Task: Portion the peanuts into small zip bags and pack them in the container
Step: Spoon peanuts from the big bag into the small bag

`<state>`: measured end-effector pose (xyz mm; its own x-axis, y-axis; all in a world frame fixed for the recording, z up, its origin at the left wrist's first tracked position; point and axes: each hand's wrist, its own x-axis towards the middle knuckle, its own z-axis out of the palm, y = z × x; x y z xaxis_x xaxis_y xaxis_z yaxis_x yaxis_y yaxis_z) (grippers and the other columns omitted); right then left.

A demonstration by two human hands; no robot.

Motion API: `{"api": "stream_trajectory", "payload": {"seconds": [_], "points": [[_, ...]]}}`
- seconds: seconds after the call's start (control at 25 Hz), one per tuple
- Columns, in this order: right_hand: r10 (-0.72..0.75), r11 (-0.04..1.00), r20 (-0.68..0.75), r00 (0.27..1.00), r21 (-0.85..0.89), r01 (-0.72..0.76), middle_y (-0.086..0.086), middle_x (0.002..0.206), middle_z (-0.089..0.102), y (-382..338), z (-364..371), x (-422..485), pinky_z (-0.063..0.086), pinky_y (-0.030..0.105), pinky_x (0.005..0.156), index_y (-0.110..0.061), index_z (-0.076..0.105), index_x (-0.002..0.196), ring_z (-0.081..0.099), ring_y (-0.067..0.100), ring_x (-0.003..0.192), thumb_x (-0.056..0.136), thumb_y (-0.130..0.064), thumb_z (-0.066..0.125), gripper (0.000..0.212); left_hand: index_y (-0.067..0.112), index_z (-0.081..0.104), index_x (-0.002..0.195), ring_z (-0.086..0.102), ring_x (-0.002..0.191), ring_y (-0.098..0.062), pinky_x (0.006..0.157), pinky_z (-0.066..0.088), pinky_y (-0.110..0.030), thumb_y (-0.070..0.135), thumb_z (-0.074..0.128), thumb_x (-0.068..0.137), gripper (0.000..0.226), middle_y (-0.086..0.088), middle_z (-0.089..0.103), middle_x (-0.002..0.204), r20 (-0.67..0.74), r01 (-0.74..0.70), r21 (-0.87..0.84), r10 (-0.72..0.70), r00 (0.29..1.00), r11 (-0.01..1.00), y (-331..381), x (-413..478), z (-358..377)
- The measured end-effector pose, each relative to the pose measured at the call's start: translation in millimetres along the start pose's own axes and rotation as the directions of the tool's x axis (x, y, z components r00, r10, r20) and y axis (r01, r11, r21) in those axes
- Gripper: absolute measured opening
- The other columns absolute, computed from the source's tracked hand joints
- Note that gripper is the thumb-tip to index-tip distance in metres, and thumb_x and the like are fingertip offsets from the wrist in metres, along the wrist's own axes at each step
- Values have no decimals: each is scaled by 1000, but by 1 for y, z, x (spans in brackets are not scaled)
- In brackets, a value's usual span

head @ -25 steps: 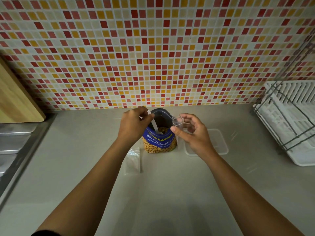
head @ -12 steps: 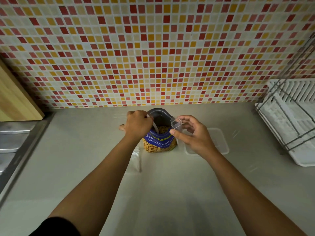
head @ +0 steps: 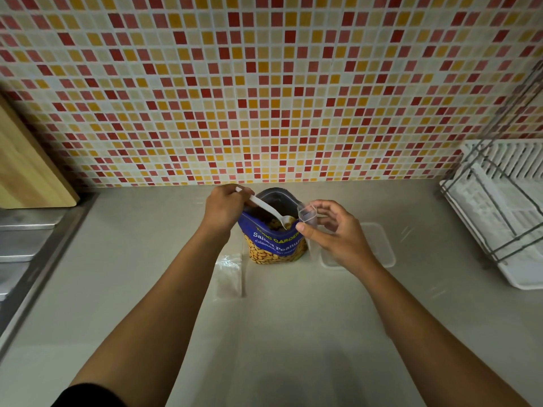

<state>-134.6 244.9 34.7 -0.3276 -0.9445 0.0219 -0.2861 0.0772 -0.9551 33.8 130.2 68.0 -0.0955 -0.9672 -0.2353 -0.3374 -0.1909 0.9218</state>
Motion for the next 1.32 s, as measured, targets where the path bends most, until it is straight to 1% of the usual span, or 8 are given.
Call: {"api": "stream_trajectory", "payload": {"seconds": [0.2, 0.4, 0.52, 0.72, 0.96, 1.16, 1.24, 1.32], "points": [[6, 1000, -3, 1000, 22, -6, -10, 109, 64, 0, 0, 0, 52, 34, 88, -26, 58, 109, 62, 13, 100, 72, -29, 78, 42, 6, 61, 112, 47, 97, -12, 82, 34, -30, 22, 48, 96, 26, -2, 60, 104, 9, 57, -120, -57, 998, 991, 2, -4, -4], [-11, 1000, -44, 999, -17, 10, -15, 105, 62, -4, -4, 1, 46, 6, 70, -25, 57, 110, 58, 5, 99, 72, -27, 78, 43, 12, 60, 100, 47, 110, -16, 90, 29, -39, 22, 48, 96, 17, -3, 59, 110, -12, 142, -205, -148, 989, 968, -5, 1, -18], [-47, 995, -74, 996, -86, 40, -14, 102, 61, -8, -1, 2, 42, 0, 66, -21, 56, 111, 54, 0, 94, 71, -25, 79, 46, 14, 61, 99, 51, 110, -14, 97, 30, -46, 23, 49, 95, 15, -1, 63, 102, -59, 207, -247, -228, 972, 947, -7, 6, -31], [-141, 949, -59, 988, -292, 118, -5, 109, 62, -18, 12, 11, 50, 20, 80, -19, 56, 114, 56, 9, 96, 67, -28, 82, 54, 18, 56, 97, 59, 104, -14, 103, 30, -49, 22, 54, 93, 6, 5, 64, 85, -93, 236, -339, -282, 955, 911, 5, 15, -48], [-142, 936, -69, 987, -333, 112, -7, 107, 65, -23, 27, 19, 55, 37, 84, -22, 57, 110, 60, 11, 96, 63, -34, 82, 55, 21, 54, 89, 60, 106, -14, 102, 33, -48, 22, 59, 90, 5, 4, 65, 94, -78, 194, -348, -234, 969, 917, 31, 11, -52], [-132, 972, -81, 988, -206, 113, -8, 108, 64, -30, 35, 16, 50, 21, 82, -22, 57, 110, 58, 6, 96, 66, -31, 82, 52, 18, 57, 85, 57, 92, -11, 84, 36, -35, 23, 53, 94, 10, 3, 64, 95, -75, 14, -143, -25, 997, 990, 54, -1, -42], [-124, 986, -106, 987, -126, 111, -12, 102, 63, -33, 37, 14, 46, 13, 77, -22, 58, 108, 58, 0, 91, 66, -29, 82, 49, 14, 62, 90, 55, 82, -9, 76, 38, -30, 22, 50, 95, 15, 3, 64, 89, -28, -195, 13, 196, 980, 981, 66, -12, -37], [-117, 993, -130, 985, -13, 116, -18, 96, 61, -35, 41, 13, 46, 7, 73, -24, 57, 105, 58, -4, 88, 67, -26, 82, 45, 12, 64, 93, 56, 74, -10, 68, 43, -30, 24, 49, 95, 20, 3, 66, 85, 91, -479, 264, 473, 876, 837, 76, -24, -32]]}}
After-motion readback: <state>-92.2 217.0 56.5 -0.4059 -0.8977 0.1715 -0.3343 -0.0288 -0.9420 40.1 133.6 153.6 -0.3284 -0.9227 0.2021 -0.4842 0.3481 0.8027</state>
